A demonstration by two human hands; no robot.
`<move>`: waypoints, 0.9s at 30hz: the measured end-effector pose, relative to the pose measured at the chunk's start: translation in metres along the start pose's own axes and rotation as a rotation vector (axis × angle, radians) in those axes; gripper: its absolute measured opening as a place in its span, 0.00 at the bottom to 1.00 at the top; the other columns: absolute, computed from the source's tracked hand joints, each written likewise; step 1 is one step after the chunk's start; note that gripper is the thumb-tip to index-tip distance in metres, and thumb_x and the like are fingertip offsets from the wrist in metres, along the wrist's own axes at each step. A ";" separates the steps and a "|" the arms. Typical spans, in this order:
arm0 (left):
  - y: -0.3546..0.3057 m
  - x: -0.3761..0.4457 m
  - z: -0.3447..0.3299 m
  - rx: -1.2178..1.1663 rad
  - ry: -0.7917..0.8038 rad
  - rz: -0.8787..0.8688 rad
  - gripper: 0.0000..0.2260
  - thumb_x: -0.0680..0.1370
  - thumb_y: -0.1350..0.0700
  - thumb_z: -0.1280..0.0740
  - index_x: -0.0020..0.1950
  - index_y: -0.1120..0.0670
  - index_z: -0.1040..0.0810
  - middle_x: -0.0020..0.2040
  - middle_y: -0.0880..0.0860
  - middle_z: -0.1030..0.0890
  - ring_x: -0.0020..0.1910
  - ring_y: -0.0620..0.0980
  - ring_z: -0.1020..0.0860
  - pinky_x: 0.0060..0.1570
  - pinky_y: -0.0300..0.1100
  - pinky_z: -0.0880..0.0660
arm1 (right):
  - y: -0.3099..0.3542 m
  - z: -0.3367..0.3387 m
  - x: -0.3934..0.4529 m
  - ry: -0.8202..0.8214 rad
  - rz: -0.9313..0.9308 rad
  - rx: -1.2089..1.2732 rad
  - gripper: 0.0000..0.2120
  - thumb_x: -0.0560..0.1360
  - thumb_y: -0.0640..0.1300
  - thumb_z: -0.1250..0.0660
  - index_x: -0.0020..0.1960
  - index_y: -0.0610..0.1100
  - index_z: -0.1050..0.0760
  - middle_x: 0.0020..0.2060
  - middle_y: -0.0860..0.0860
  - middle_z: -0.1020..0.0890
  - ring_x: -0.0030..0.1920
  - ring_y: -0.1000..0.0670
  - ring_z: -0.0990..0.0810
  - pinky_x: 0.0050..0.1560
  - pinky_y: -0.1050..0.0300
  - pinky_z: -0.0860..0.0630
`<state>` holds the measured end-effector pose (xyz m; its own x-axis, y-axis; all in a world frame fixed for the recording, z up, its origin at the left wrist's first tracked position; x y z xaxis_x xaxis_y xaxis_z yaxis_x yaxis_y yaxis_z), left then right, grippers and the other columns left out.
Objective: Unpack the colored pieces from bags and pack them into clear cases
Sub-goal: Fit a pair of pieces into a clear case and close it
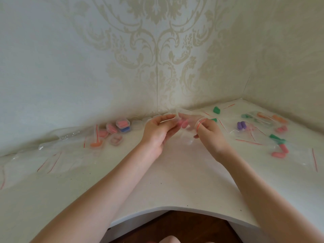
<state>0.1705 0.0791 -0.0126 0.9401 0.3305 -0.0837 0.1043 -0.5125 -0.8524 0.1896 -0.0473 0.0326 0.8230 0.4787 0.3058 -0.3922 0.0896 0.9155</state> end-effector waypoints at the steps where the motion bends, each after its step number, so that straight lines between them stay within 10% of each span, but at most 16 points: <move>1: -0.002 0.000 0.002 0.021 -0.017 -0.018 0.06 0.74 0.69 0.32 0.47 0.61 0.24 0.42 0.60 0.18 0.40 0.51 0.18 0.47 0.38 0.20 | -0.004 0.003 0.002 -0.036 -0.009 -0.029 0.09 0.76 0.45 0.36 0.45 0.56 0.19 0.46 0.63 0.18 0.44 0.66 0.22 0.43 0.71 0.30; 10: -0.001 0.000 -0.004 -0.052 0.004 -0.010 0.09 0.76 0.70 0.36 0.54 0.61 0.30 0.40 0.58 0.20 0.36 0.47 0.18 0.41 0.37 0.19 | -0.013 0.002 0.002 -0.049 -0.011 -0.076 0.17 0.77 0.40 0.34 0.65 0.47 0.25 0.42 0.49 0.20 0.33 0.67 0.21 0.34 0.73 0.28; 16: 0.003 0.001 -0.005 -0.067 0.033 0.040 0.07 0.77 0.71 0.37 0.50 0.60 0.30 0.37 0.57 0.21 0.33 0.48 0.20 0.38 0.38 0.19 | -0.003 0.008 0.000 -0.103 0.066 -0.227 0.10 0.75 0.46 0.31 0.56 0.51 0.19 0.34 0.64 0.19 0.41 0.64 0.20 0.39 0.75 0.30; 27: 0.006 0.000 -0.007 -0.165 0.041 0.120 0.09 0.78 0.71 0.41 0.43 0.60 0.30 0.38 0.58 0.27 0.40 0.52 0.24 0.36 0.41 0.18 | 0.005 0.002 0.003 0.104 0.196 -0.497 0.02 0.76 0.51 0.34 0.48 0.54 0.27 0.42 0.58 0.23 0.42 0.57 0.25 0.42 0.61 0.28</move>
<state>0.1733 0.0702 -0.0141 0.9610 0.2290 -0.1553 0.0400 -0.6704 -0.7409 0.1911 -0.0472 0.0385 0.6798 0.6093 0.4083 -0.7022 0.3800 0.6021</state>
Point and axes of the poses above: each hand's wrist, its own x-axis towards the middle knuckle, its own z-axis out of the back of the hand, y = z × x, the point moved 9 cm from there along x, towards the middle knuckle
